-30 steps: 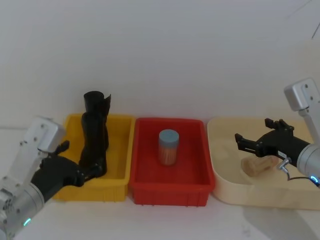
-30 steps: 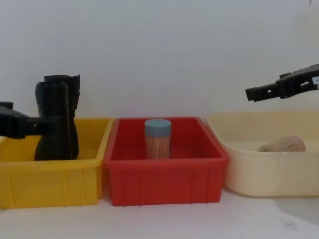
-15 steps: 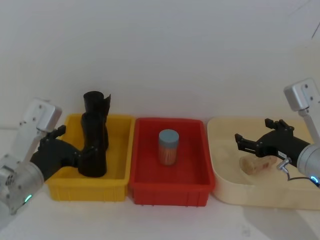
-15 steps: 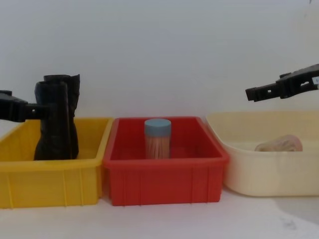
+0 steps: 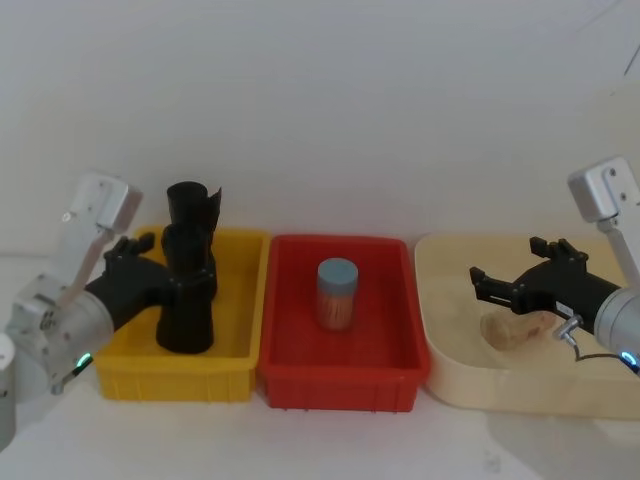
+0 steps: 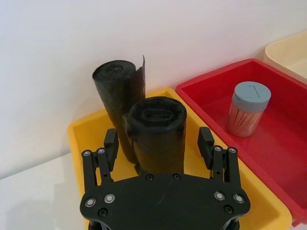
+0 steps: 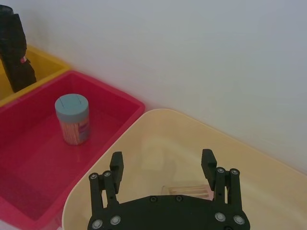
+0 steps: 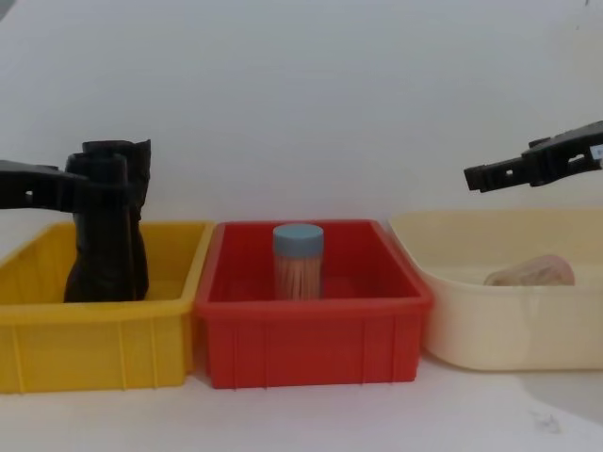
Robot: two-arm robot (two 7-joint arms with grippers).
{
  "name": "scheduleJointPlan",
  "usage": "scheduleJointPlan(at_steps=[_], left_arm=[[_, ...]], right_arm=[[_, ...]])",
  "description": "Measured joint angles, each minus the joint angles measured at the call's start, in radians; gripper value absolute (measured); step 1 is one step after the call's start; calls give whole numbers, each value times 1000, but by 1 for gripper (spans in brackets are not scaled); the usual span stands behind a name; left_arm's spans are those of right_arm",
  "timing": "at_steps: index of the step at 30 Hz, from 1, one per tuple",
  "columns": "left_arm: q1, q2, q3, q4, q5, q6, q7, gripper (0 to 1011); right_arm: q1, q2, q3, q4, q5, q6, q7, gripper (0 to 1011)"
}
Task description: Pick up the garbage bag with the one hand and transfer it to the other hand.
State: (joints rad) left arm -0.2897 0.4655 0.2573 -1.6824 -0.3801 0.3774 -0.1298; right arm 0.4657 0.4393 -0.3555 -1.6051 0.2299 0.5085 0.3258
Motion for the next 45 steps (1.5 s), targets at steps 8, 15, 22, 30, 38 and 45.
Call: scheduleJointPlan(at_steps=[8,15,22,30,38,45], left_arm=[[-56,-29,23,62,-3,25,-26,1000],[-90,-47,37,101,-4,40,-43,867],[-106,-55,43,118,-4,47,-50,668],[-113,-58,46,124,-1,49,-54,528],[-125,-60,46,112,10,33,-60,475],[-157,-74,39,94,8,18,-77,437]], right_arm=[[0,0,0,0,0,0,0,1001],[0,0,0,0,0,0,0,1001],[0,0,0,0,0,0,0,1001],[0,0,0,0,0,0,0,1001],[0,0,0,0,0,0,0,1001],[0,0,0,0,0,0,0,1001]])
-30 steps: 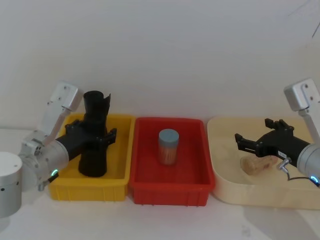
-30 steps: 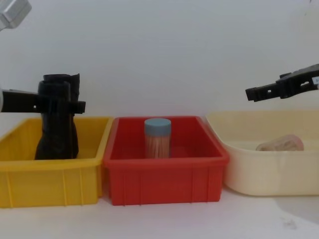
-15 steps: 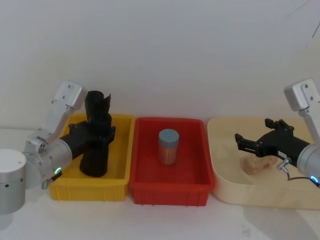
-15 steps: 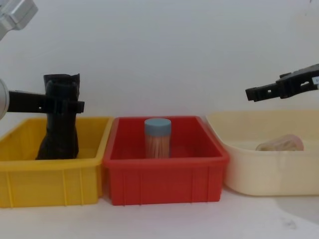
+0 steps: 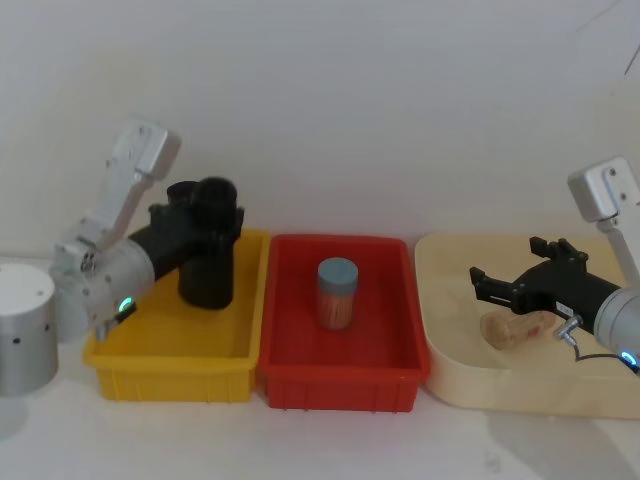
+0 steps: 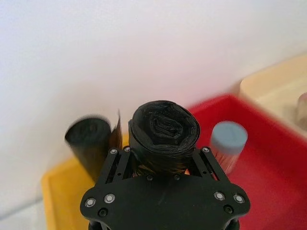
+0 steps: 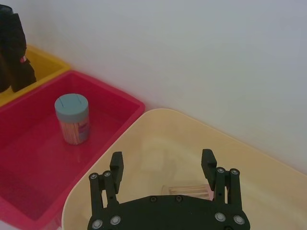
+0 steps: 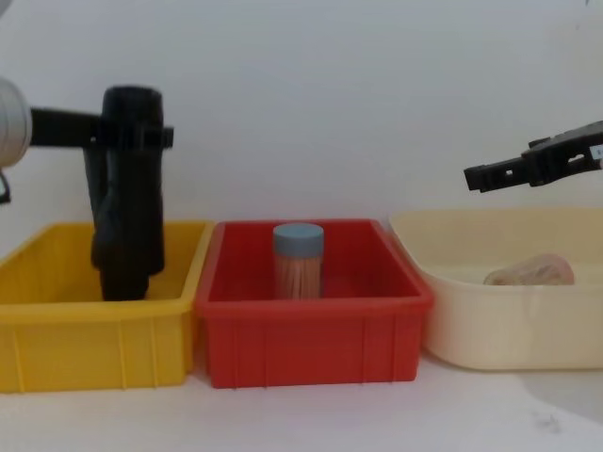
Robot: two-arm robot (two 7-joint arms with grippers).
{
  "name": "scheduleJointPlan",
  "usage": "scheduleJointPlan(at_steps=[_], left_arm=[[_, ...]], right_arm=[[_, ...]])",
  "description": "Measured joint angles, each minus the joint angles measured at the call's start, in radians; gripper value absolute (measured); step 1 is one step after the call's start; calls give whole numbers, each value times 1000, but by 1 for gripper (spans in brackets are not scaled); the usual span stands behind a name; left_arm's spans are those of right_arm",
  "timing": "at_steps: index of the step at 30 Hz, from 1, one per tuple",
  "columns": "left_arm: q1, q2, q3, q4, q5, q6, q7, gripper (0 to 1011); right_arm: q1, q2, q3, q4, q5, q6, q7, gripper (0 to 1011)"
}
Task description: Pick up the garbage bag with the one hand and transfer it to the other hand.
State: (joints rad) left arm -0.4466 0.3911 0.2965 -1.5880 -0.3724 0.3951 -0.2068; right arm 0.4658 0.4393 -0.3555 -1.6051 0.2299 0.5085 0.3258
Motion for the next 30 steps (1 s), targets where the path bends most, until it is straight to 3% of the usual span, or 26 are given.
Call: scheduleJointPlan(at_steps=[9,16,30], left_arm=[[-55,-31,-2,-11,-37,-6,-47,405],[-101,-58,17,5,-73,-3,-98,404],[-202,-119,102,116,-122,27,-206,404]], right_arm=[[0,0,0,0,0,0,0,1001],[0,0,0,0,0,0,0,1001],[0,0,0,0,0,0,0,1001]])
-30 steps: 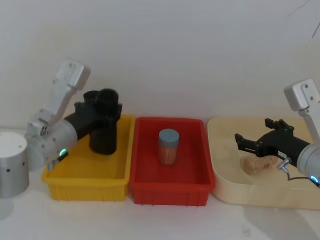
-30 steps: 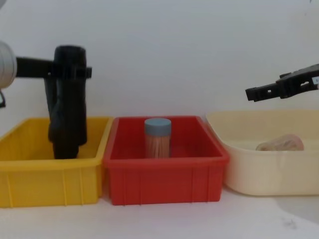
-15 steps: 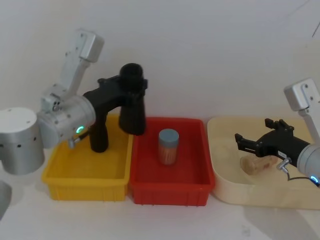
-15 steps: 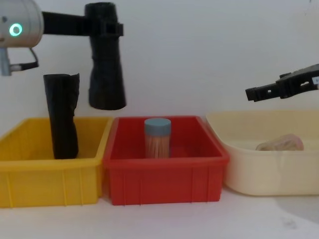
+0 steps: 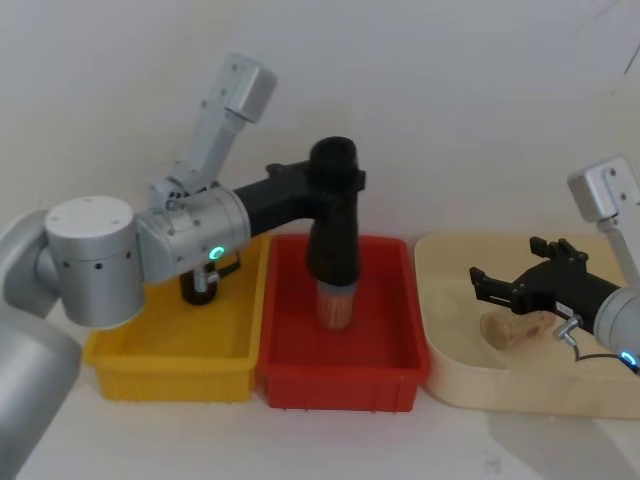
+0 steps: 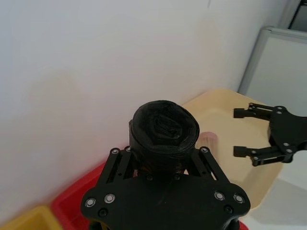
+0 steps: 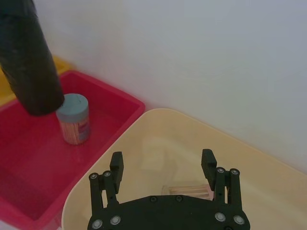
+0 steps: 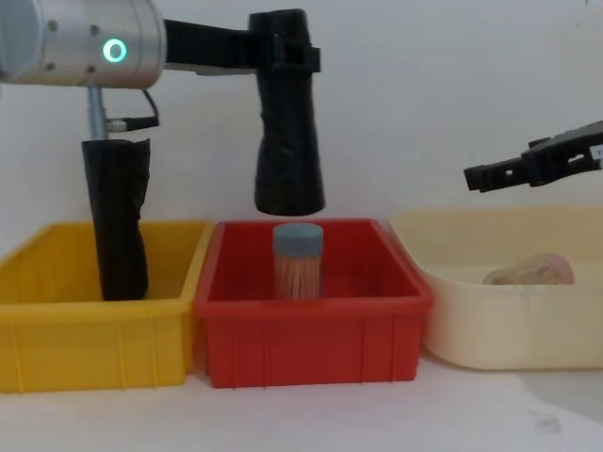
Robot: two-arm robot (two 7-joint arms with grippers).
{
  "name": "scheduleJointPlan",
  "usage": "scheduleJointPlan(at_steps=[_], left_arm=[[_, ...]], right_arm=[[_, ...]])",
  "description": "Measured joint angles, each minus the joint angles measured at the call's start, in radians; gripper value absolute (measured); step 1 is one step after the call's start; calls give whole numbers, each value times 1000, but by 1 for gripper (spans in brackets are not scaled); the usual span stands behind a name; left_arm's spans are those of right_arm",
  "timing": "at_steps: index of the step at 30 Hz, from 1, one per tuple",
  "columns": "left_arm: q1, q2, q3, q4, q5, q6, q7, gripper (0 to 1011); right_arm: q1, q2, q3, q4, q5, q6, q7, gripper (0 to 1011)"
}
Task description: Pick up the garbage bag with the one hand and transfer it to the other hand.
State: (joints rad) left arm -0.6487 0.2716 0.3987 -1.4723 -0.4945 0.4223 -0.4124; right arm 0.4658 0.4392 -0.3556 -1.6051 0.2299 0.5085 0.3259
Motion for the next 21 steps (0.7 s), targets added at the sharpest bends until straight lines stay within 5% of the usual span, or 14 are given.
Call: scheduleJointPlan(at_steps=[21], left_arm=[[-54,-33,53,74,-11,1,-47,404]], right_arm=[[30,-29,-5,4,83,-35,118,1001]])
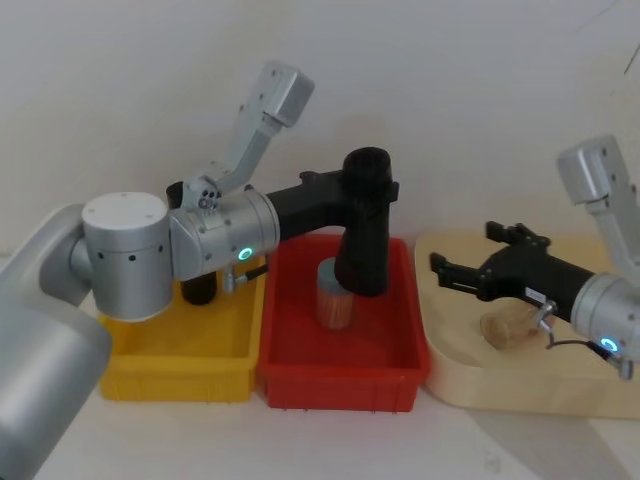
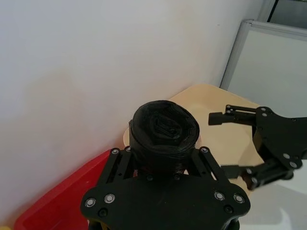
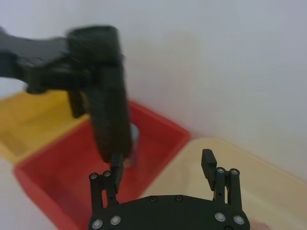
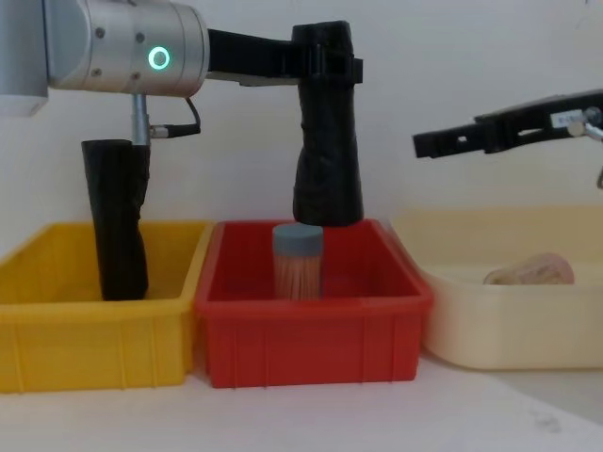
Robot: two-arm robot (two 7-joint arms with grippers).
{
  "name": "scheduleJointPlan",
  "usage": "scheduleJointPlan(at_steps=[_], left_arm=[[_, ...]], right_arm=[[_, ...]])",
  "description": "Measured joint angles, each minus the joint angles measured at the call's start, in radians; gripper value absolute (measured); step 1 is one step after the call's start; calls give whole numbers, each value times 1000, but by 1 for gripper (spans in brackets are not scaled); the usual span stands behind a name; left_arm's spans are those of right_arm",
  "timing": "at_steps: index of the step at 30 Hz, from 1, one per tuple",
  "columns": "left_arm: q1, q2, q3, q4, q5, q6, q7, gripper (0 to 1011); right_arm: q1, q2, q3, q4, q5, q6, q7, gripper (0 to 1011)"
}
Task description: Pick up the garbage bag with the one hand and transfer it to the other hand.
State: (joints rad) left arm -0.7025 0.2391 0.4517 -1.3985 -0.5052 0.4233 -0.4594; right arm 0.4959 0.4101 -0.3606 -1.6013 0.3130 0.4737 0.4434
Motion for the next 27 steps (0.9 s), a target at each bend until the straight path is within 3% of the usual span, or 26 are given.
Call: scheduleJointPlan(at_steps=[10,27], left_arm=[[-6,-4,6,9,-1,0,-6,404],[-10,-6,9,14,-2,0,-8,404]], right_arm=[[42,-41,-33,49,69,13,89,1001],[144,-127,-110,232,114,-2,184,1001]])
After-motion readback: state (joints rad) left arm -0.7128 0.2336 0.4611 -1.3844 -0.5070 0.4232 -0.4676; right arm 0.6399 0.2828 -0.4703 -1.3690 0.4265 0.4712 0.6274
